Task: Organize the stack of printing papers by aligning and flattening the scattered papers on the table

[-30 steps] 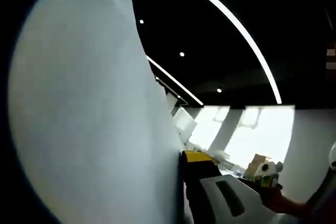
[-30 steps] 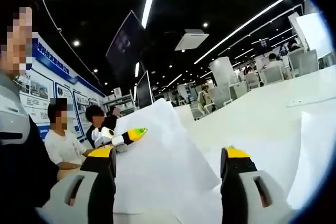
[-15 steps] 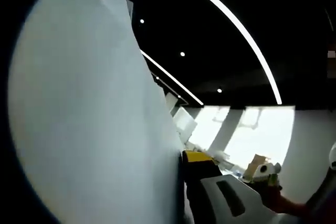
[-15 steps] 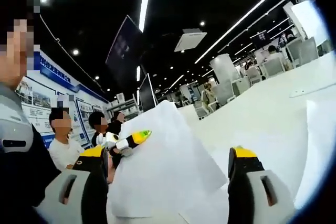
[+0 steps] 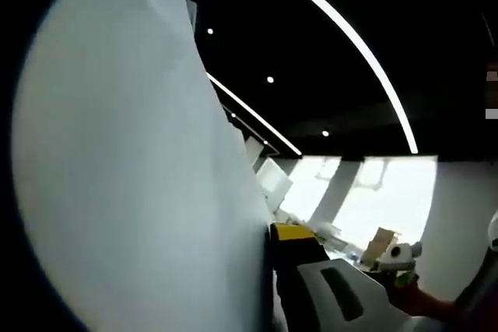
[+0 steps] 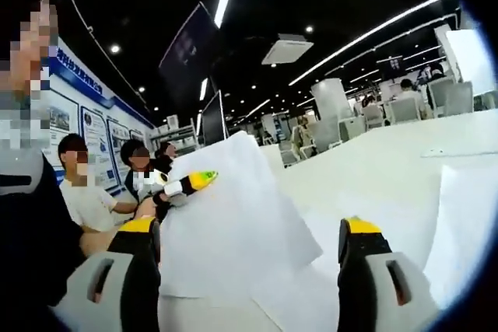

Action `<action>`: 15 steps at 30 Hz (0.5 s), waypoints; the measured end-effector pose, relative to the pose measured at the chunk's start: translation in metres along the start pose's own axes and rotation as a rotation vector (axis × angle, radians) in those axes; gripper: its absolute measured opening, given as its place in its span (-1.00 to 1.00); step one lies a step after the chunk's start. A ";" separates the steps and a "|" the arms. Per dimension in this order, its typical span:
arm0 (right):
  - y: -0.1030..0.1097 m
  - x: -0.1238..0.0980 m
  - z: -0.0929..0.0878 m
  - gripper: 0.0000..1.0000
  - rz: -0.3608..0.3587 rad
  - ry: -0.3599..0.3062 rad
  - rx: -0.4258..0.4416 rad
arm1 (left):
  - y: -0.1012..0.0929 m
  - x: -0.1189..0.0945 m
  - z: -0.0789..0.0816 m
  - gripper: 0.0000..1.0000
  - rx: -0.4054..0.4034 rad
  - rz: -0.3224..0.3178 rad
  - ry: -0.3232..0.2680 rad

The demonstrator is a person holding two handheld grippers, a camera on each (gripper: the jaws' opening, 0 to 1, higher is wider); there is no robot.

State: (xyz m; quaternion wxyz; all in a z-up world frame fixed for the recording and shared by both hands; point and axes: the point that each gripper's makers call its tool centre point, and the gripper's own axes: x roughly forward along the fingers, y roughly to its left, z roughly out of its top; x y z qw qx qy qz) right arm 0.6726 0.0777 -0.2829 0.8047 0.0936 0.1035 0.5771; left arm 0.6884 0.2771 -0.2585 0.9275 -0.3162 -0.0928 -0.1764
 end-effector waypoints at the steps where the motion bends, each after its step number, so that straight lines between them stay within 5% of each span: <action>1: 0.000 -0.003 0.000 0.80 0.001 0.001 0.005 | 0.000 0.000 0.000 -0.83 0.001 0.000 0.001; 4: 0.007 -0.013 0.012 0.80 0.026 -0.065 0.044 | -0.001 0.000 -0.001 -0.83 0.003 0.000 0.003; 15: 0.002 -0.029 0.020 0.80 -0.034 -0.072 0.006 | -0.003 0.000 -0.002 -0.83 0.000 -0.002 0.006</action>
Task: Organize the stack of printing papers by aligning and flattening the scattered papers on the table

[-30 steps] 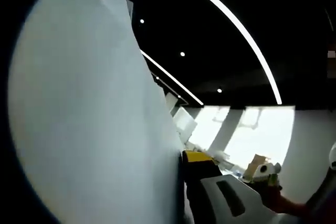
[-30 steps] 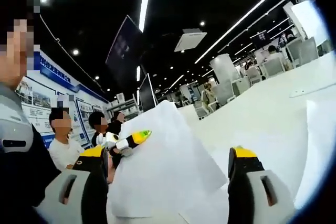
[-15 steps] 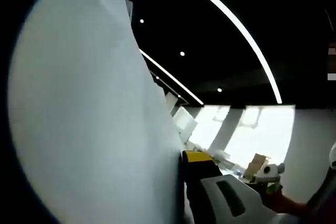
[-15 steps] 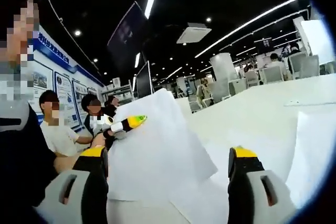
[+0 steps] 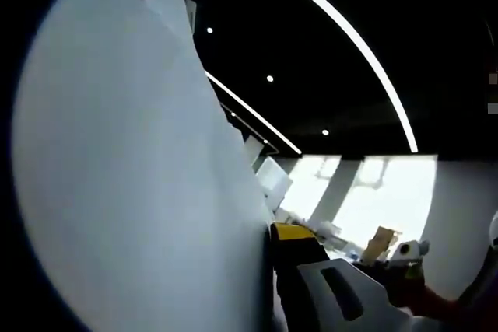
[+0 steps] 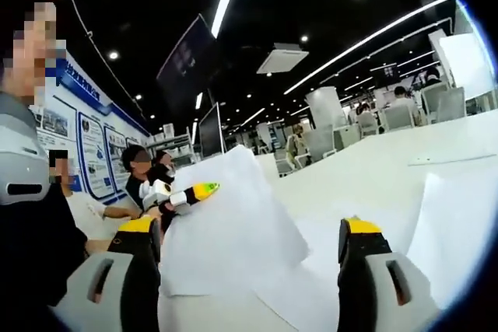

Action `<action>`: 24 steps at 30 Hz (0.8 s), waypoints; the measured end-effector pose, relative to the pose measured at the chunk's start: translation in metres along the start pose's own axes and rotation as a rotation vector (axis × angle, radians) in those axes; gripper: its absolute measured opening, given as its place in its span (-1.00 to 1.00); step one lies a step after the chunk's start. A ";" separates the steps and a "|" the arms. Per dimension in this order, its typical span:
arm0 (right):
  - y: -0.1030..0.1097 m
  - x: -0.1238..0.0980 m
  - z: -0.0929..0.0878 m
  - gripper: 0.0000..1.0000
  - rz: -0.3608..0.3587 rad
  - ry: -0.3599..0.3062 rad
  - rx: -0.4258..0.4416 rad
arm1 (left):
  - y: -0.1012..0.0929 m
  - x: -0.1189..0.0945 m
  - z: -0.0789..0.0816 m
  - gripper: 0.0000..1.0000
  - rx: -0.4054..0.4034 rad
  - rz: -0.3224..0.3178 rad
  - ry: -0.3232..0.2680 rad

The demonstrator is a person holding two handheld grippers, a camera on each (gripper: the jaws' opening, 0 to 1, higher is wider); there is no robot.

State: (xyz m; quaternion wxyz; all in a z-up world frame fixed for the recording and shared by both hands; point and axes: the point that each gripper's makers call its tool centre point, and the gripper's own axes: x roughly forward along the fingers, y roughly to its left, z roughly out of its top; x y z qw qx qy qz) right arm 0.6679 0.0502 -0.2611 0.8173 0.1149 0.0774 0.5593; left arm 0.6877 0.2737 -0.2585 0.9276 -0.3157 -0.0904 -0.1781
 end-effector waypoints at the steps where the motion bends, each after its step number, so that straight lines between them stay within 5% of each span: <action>1: 0.000 -0.001 0.001 0.80 -0.001 -0.001 -0.001 | 0.000 0.000 0.000 -0.83 0.000 -0.001 0.001; 24: -0.045 -0.052 0.017 0.80 -0.222 0.005 -0.012 | -0.002 0.001 -0.001 -0.83 -0.004 -0.009 0.006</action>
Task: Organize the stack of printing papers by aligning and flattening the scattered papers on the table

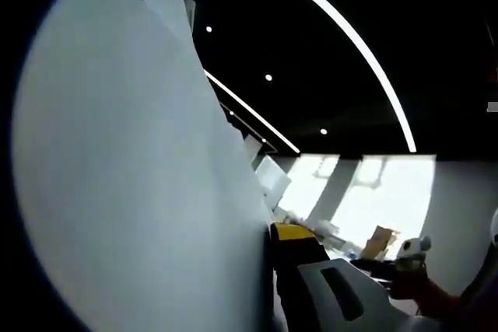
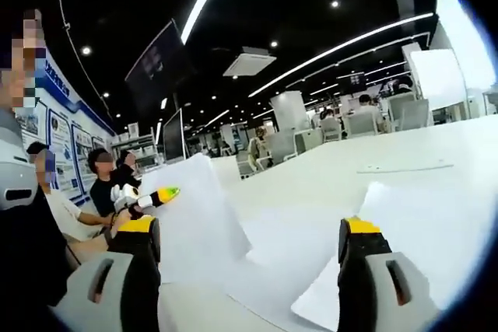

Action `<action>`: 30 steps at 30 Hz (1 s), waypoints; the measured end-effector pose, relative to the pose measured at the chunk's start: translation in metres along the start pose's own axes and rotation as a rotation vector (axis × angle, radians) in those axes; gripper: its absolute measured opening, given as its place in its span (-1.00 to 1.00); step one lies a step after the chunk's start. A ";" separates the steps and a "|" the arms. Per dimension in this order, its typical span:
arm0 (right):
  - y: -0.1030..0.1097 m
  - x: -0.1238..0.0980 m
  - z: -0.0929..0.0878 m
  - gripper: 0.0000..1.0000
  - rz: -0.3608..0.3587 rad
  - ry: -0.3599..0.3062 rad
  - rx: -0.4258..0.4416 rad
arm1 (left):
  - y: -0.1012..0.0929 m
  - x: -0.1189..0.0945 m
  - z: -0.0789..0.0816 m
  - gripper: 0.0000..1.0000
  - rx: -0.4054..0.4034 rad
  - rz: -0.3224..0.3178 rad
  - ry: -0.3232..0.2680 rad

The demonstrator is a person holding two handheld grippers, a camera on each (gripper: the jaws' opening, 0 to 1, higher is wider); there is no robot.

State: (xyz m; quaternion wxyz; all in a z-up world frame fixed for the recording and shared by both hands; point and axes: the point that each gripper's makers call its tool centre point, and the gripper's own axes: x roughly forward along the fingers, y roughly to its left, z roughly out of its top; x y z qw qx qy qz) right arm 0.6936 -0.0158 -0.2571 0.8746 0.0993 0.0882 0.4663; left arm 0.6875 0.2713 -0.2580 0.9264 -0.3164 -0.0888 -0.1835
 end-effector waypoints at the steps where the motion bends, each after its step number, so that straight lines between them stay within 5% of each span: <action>1: -0.001 -0.001 0.000 0.80 -0.003 0.001 -0.002 | 0.000 0.000 0.000 -0.83 0.000 0.000 0.000; 16: -0.020 -0.018 0.000 0.80 -0.072 -0.001 -0.002 | -0.001 0.000 0.000 -0.83 -0.003 -0.003 -0.001; 25: -0.048 -0.034 -0.002 0.80 -0.175 -0.011 0.048 | 0.000 0.000 0.001 -0.83 -0.002 -0.003 -0.001; 30: -0.059 -0.041 -0.008 0.80 -0.230 0.029 0.003 | 0.000 0.000 0.001 -0.83 -0.002 -0.002 -0.001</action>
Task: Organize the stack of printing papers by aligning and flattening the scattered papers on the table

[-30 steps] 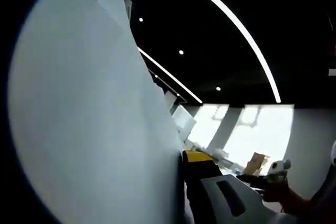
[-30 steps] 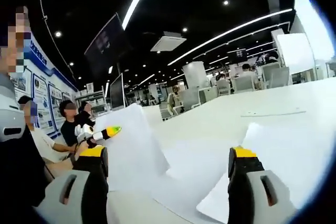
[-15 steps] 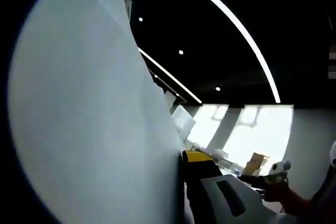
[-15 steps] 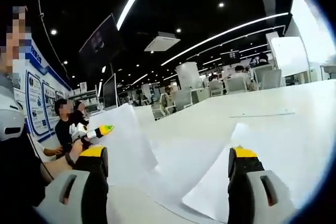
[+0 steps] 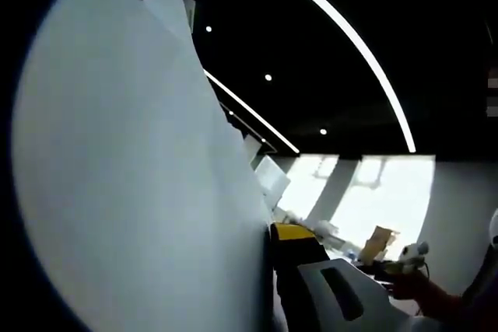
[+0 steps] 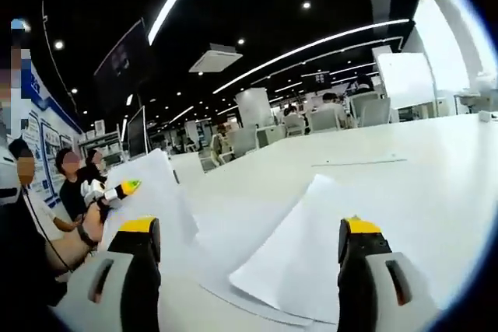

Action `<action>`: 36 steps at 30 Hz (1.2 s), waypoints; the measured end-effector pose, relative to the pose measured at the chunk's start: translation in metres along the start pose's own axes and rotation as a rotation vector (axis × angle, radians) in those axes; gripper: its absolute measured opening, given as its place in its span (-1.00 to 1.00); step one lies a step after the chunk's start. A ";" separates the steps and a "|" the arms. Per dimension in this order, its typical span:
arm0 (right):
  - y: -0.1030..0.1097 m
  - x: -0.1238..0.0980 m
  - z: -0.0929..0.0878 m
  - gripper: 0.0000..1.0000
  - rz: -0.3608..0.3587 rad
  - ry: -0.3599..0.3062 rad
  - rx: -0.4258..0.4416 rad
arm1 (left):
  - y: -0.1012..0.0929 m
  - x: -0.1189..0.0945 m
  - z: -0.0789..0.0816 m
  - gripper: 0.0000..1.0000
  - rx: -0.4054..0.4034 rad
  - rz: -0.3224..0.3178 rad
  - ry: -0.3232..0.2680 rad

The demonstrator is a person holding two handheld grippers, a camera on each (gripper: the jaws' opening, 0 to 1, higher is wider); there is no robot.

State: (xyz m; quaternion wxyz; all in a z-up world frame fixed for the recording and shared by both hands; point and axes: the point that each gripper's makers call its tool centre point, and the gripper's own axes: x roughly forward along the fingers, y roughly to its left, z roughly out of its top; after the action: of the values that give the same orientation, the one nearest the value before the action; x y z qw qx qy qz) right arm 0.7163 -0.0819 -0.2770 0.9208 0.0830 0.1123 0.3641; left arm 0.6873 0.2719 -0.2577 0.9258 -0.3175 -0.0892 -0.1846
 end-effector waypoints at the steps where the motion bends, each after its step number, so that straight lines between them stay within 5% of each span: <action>1: -0.001 -0.001 0.000 0.80 -0.004 -0.001 0.001 | 0.000 0.000 0.000 -0.83 0.000 0.000 0.000; 20: -0.036 -0.017 -0.005 0.80 -0.141 0.020 0.012 | 0.002 0.000 -0.001 -0.82 0.003 0.003 0.003; 27: -0.078 -0.033 -0.010 0.80 -0.344 0.026 0.038 | 0.001 0.000 -0.001 -0.82 0.005 0.003 0.005; 36: -0.095 -0.042 -0.017 0.80 -0.431 0.059 -0.024 | 0.000 0.000 -0.001 -0.82 0.005 0.002 0.005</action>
State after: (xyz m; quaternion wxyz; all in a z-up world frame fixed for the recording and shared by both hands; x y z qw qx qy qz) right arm 0.7439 -0.1789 -0.3092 0.9746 0.0354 0.1502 0.1622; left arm 0.6872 0.2714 -0.2586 0.9271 -0.3146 -0.0869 -0.1844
